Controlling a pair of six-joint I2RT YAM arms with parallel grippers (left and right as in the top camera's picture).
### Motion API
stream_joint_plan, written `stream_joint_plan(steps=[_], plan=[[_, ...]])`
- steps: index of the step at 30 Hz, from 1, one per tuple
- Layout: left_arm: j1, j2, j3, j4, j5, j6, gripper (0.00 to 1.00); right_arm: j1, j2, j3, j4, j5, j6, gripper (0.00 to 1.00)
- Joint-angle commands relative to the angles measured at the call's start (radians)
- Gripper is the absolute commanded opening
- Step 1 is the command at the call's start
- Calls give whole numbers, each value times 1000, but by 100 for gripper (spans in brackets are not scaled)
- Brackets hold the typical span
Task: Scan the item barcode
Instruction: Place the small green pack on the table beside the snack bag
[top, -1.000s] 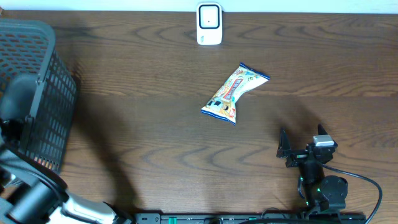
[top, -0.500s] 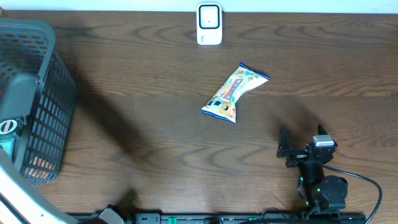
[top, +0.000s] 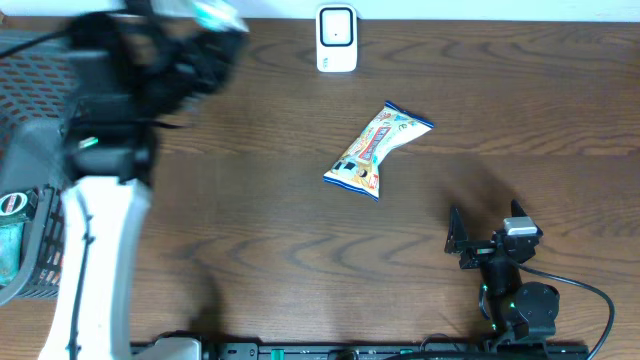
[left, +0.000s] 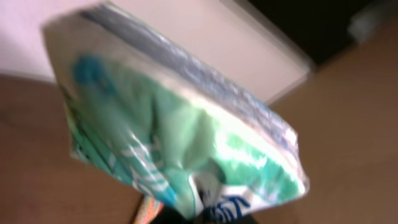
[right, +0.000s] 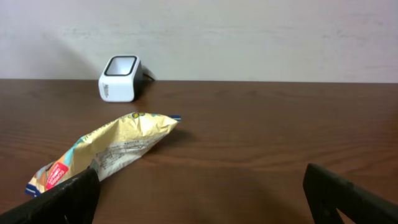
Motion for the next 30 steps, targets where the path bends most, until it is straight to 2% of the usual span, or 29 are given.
stream_joint_plan(steps=[1, 3, 5, 8, 10, 11, 12, 14, 16, 23, 30], plan=[[-140, 98, 3, -75, -203, 249, 8, 10, -6, -2, -4, 5, -5, 99], [-204, 160, 3, -109, -297, 298, 8, 10, -6, -2, -5, 5, -5, 99], [-254, 223, 3, -125, -358, 323, 15, 10, -6, -2, -4, 5, -5, 99], [-307, 314, 3, -124, -376, 322, 17, 10, -6, -2, -4, 5, -5, 99], [-333, 368, 3, -124, -376, 322, 33, 10, -6, -2, -4, 5, -5, 99], [-344, 396, 3, -124, -376, 322, 46, 10, -6, -2, -4, 5, -5, 99], [-351, 415, 3, -125, -376, 322, 54, 10, -6, -2, -4, 5, -5, 99], [-358, 447, 3, -125, -376, 322, 57, 10, -6, -2, -4, 5, -5, 99], [-357, 455, 3, -125, -377, 322, 68, 10, -6, -2, -5, 5, -5, 99], [-312, 373, 3, -124, -377, 322, 71, 10, -6, -2, -4, 5, -5, 99], [-180, 124, 3, -121, -396, 322, 79, 10, -6, -2, -5, 5, -5, 99]])
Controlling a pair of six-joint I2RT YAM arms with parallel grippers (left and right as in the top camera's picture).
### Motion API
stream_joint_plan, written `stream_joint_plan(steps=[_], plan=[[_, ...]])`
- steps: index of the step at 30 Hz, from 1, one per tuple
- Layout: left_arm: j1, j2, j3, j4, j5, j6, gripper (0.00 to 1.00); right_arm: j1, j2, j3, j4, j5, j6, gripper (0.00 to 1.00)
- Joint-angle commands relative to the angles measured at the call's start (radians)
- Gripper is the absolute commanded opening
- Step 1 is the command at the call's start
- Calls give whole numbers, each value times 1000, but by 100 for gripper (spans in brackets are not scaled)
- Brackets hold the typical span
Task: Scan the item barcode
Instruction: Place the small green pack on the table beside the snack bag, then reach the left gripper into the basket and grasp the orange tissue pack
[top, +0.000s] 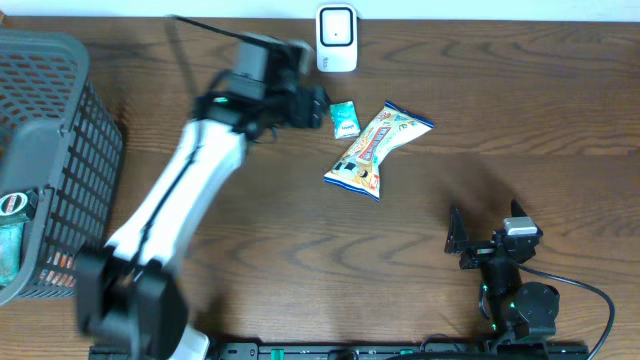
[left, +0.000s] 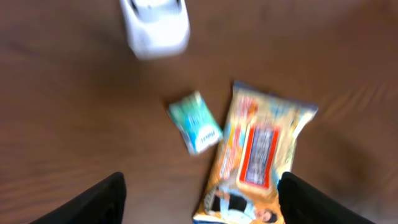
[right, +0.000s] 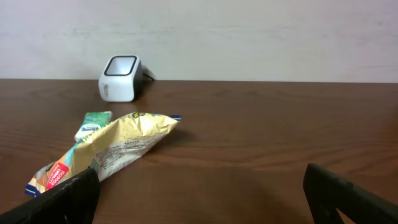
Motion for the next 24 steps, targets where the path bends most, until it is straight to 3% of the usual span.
stream_joint_plan(steps=[1, 3, 4, 5, 12, 18, 24], plan=[[94, -179, 4, 0, -59, 10, 80, 10, -6, -2, -4, 5, -5, 99], [168, -270, 4, -11, -140, 9, 84, 10, -6, -2, -4, 5, -5, 99], [203, -307, 4, -20, -185, 9, 94, 10, -6, -2, -4, 5, -5, 99], [238, -341, 4, -31, -237, 2, 98, 10, -6, -2, -4, 5, -5, 99], [578, -506, 4, -194, -635, -129, 98, 10, -6, -2, -4, 5, -5, 99], [882, -482, 3, -283, -605, -308, 98, 10, -6, -2, -4, 5, -5, 99], [1043, -347, 3, -365, -473, -321, 98, 10, -6, -2, -4, 5, -5, 99]])
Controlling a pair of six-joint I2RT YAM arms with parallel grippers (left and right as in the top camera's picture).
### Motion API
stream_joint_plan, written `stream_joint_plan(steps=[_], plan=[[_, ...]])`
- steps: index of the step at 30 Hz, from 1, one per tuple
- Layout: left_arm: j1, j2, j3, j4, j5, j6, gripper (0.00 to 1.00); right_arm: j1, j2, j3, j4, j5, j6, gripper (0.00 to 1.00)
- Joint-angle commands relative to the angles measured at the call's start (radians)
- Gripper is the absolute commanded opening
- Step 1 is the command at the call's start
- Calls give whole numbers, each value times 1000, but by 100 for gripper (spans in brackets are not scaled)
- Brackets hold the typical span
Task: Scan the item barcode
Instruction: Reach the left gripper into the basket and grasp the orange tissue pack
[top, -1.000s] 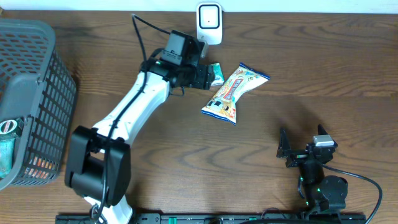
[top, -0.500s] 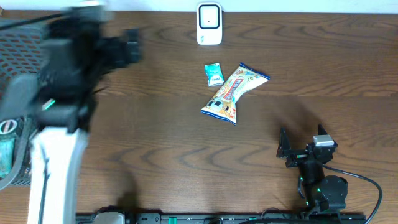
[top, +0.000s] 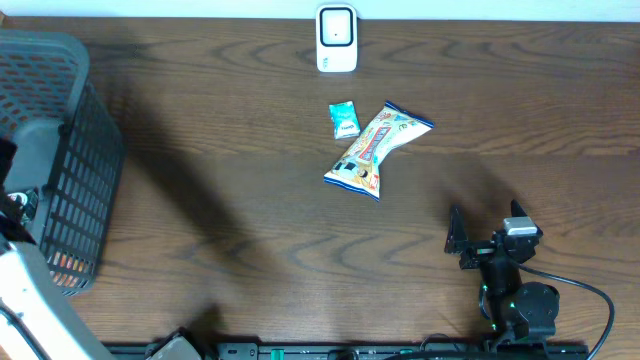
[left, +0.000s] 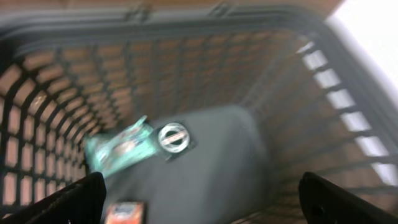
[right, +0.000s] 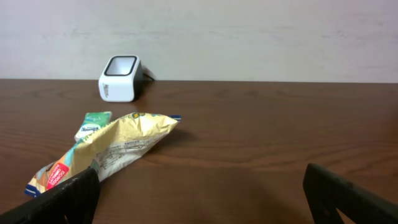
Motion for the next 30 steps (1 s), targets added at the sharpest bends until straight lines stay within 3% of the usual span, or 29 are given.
stream_joint_plan(steps=[1, 17, 22, 30], plan=[[57, 98, 2, -55, 86, -42, 98, 10, -6, -2, -4, 5, -5, 99], [72, 519, 0, -289, 136, -42, 98, 10, -6, -2, -4, 5, -5, 99], [72, 594, -6, -306, 133, -42, 98, 10, -6, -2, -4, 5, -5, 99], [72, 640, -60, -304, 11, -87, 98, 10, -6, -2, -5, 5, -5, 99]])
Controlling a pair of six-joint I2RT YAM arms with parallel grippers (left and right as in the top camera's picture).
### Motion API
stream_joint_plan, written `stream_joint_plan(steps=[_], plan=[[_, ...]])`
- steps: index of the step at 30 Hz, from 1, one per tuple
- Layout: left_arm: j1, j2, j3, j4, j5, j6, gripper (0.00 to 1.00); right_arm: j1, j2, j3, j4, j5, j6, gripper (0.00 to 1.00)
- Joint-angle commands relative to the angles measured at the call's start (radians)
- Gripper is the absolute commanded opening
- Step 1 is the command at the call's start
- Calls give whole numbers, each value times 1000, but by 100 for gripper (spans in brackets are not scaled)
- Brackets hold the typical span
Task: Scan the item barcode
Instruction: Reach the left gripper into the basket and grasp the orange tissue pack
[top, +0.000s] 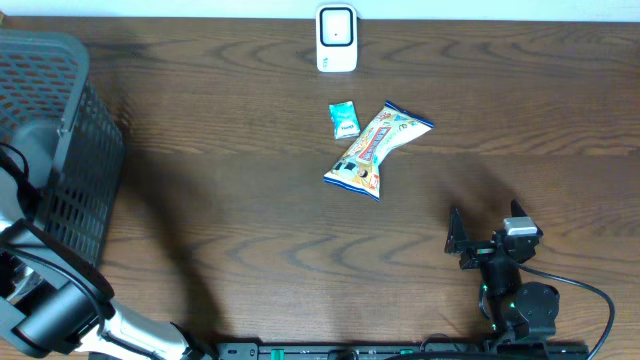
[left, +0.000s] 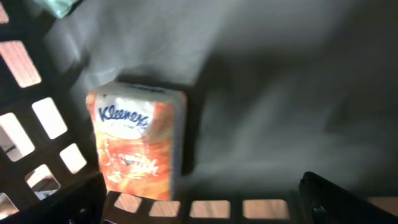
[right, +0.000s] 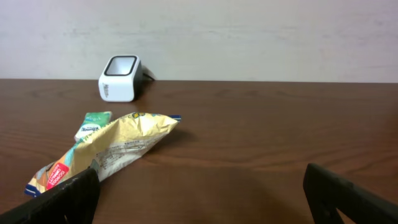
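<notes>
The white scanner (top: 337, 38) stands at the table's far edge, also seen in the right wrist view (right: 120, 78). A small teal pack (top: 344, 119) lies in front of it, beside a yellow snack bag (top: 377, 148). My left gripper (left: 205, 205) is open deep inside the black basket (top: 70, 70), its fingers spread just below an orange Kleenex pack (left: 140, 140) on the basket floor. A teal pack corner (left: 59, 6) shows at the top left. My right gripper (right: 202, 199) rests open and empty at the near right (top: 480, 240).
The basket's lattice wall (left: 37, 118) stands close on the left of the orange pack. The left arm (top: 35, 150) reaches over the basket's rim. The snack bag (right: 106, 152) and the small teal pack (right: 92, 123) lie between the right gripper and the scanner.
My left gripper was above the basket looking down at its contents; now it is low inside, close to the orange Kleenex pack, still open. The right arm and table items are unchanged.
My left gripper first held a teal pack up in the air at the far left. Then that pack lay on the table beside the snack bag, with the gripper open above it. Afterwards the gripper hung over the basket, and now it is down inside by the orange pack.
</notes>
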Motion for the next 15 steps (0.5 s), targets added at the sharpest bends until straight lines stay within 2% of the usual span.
stream_joint_plan(steps=[1, 10, 12, 13, 14, 15], plan=[[5, 14, -34, -1, -71, -46, 98, 10, -6, -2, -4, 5, -5, 99], [5, 14, -132, 101, -71, -45, 99, 10, -6, -2, -4, 5, -5, 99], [5, 14, -153, 129, -71, -45, 92, 10, -6, -2, -4, 5, -5, 99], [5, 14, -162, 140, -71, -45, 84, 10, -6, -2, -4, 5, -5, 99], [5, 14, -165, 142, -71, -45, 70, 10, -6, -2, -4, 5, -5, 99], [5, 14, -166, 141, -71, -45, 64, 10, -6, -2, -4, 5, -5, 99]])
